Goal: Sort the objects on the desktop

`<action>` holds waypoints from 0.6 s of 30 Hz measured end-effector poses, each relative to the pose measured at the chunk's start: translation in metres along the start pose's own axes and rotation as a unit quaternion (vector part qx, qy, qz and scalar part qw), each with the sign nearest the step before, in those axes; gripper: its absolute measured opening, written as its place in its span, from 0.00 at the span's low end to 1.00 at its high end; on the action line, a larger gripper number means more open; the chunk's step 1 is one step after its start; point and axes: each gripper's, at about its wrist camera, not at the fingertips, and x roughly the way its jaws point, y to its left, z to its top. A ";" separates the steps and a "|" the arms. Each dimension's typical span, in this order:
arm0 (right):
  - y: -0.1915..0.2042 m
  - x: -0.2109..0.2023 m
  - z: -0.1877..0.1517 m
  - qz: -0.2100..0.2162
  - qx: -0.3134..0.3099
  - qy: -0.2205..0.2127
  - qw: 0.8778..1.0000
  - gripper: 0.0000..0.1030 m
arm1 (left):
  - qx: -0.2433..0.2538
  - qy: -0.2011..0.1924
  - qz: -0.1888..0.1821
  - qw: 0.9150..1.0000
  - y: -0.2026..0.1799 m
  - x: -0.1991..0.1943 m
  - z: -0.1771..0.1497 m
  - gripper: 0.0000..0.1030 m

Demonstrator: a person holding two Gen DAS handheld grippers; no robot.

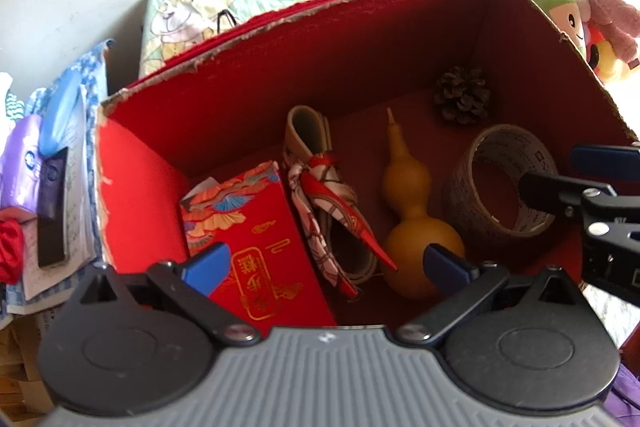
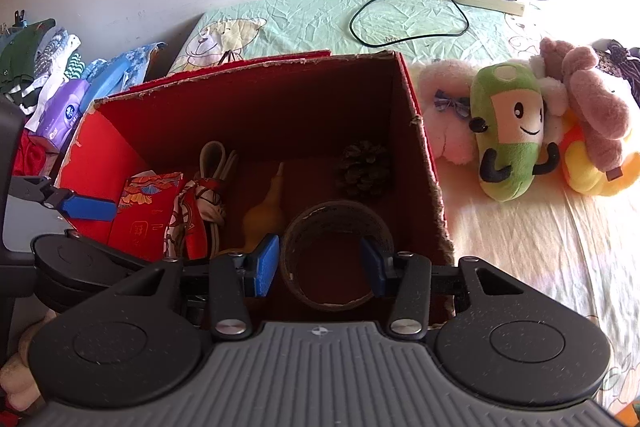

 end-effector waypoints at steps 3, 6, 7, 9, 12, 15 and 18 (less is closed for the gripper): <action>0.002 0.001 -0.001 0.000 0.005 0.004 1.000 0.47 | 0.011 -0.002 0.003 1.000 -0.001 0.001 0.000 1.00; 0.003 0.004 -0.003 0.001 0.009 0.010 1.000 0.47 | 0.015 0.001 0.002 1.000 0.000 0.004 0.000 1.00; 0.002 0.005 -0.003 0.000 0.011 0.012 1.000 0.47 | 0.018 0.002 0.003 1.000 0.001 0.005 0.001 1.00; 0.003 0.006 -0.004 -0.004 0.009 0.010 1.000 0.46 | 0.022 0.003 0.009 1.000 0.001 0.008 -0.001 1.00; 0.003 0.007 -0.004 -0.004 0.010 0.009 1.000 0.46 | 0.021 0.004 0.002 1.000 0.003 0.009 -0.001 1.00; 0.004 0.008 -0.003 -0.004 0.009 0.010 1.000 0.46 | 0.022 0.001 0.001 1.000 0.003 0.010 -0.001 1.00; 0.004 0.008 -0.003 -0.003 0.008 0.011 1.000 0.46 | 0.018 0.004 -0.003 1.000 0.003 0.011 0.000 1.00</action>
